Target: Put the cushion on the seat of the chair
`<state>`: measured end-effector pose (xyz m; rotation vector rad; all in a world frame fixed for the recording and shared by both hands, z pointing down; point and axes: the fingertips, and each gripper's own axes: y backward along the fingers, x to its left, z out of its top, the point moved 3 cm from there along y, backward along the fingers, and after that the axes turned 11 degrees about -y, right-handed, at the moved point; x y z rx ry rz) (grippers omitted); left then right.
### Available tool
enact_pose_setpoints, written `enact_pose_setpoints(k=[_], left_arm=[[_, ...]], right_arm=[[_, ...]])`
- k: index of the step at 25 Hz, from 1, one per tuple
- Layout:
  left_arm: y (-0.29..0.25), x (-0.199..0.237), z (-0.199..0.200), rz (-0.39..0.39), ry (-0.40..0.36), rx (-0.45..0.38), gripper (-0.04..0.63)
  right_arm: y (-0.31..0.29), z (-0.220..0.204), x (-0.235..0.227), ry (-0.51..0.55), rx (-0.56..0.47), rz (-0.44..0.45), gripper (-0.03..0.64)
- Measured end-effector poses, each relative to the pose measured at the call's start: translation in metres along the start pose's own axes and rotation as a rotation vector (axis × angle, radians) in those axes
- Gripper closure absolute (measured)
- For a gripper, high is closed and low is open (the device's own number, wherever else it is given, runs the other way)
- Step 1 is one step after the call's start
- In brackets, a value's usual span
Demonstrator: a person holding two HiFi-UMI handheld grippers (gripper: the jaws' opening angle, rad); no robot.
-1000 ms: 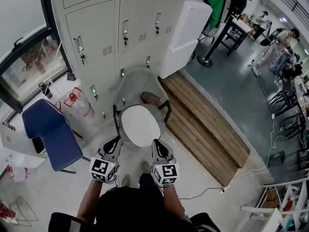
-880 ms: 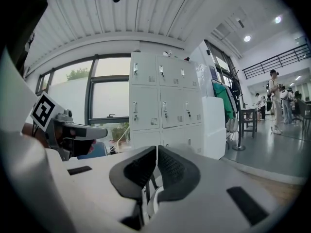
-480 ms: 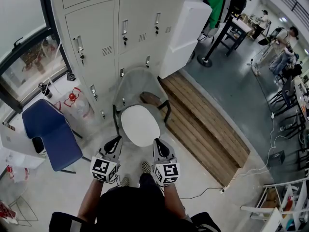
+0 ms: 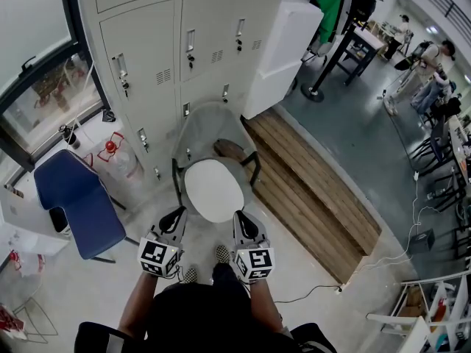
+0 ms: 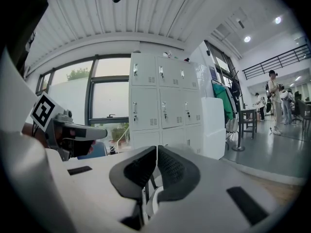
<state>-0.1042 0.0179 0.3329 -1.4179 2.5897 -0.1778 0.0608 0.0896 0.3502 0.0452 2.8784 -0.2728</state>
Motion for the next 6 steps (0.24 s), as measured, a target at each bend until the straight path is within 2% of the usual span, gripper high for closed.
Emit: enact_pose_setpoints(k=[6], left_arm=[[0.0000, -0.0020, -0.0014, 0.005, 0.001, 0.002, 0.571]], right_arm=[[0.0025, -0.0013, -0.0031, -0.004, -0.003, -0.001, 0.581]])
